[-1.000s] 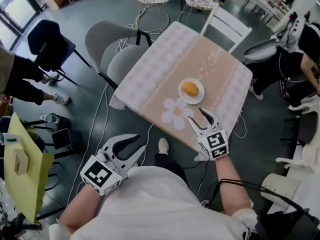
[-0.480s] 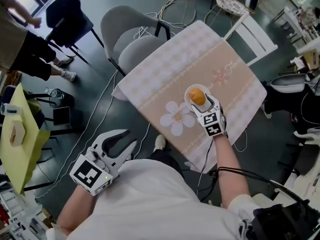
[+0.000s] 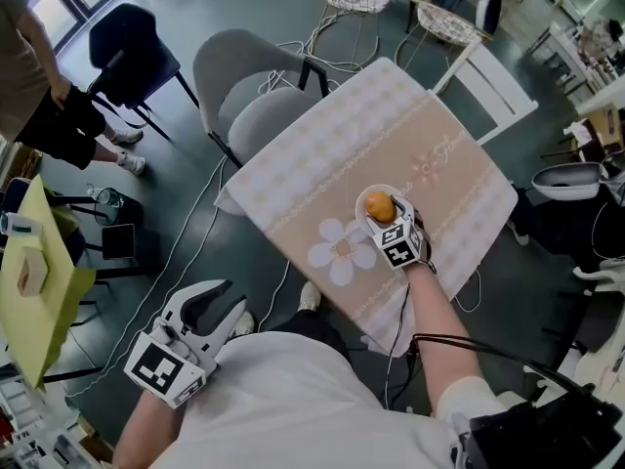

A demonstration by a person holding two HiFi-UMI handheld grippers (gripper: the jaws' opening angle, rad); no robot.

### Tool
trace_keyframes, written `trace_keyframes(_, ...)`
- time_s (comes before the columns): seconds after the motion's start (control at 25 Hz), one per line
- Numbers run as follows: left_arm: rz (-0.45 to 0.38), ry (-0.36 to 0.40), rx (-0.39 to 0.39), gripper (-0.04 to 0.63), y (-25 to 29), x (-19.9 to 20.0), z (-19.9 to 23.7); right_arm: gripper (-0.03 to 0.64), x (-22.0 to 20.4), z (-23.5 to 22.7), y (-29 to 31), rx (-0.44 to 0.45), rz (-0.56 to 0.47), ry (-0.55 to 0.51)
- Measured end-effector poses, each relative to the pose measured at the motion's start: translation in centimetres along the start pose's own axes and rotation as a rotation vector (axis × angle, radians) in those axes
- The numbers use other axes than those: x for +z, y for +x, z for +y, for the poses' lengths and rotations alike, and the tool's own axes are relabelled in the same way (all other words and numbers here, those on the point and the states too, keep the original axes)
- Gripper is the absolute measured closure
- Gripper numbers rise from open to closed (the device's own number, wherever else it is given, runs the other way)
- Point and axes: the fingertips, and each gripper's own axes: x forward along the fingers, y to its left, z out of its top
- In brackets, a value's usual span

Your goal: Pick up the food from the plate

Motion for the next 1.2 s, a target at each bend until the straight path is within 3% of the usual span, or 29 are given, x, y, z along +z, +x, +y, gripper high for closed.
trace_keyframes(0.24,-0.011,0.017,0.011,0.489,-1.6,-0.8,0.7,0.281,0.4,-0.3,-1.1,-0.024,-0.018,0.102)
trace_keyframes(0.56,-0.051,0.045,-0.079,0.489,-3.6,-1.7,0.9,0.281,3.5,2.3,-6.8,-0.081,-0.088,0.165)
trace_keyframes(1.2,-0.083,0.097,-0.305,0.489,-12.1,-7.5,1.2,0.281,13.4,17.1,-24.5,-0.193,-0.264,0.190)
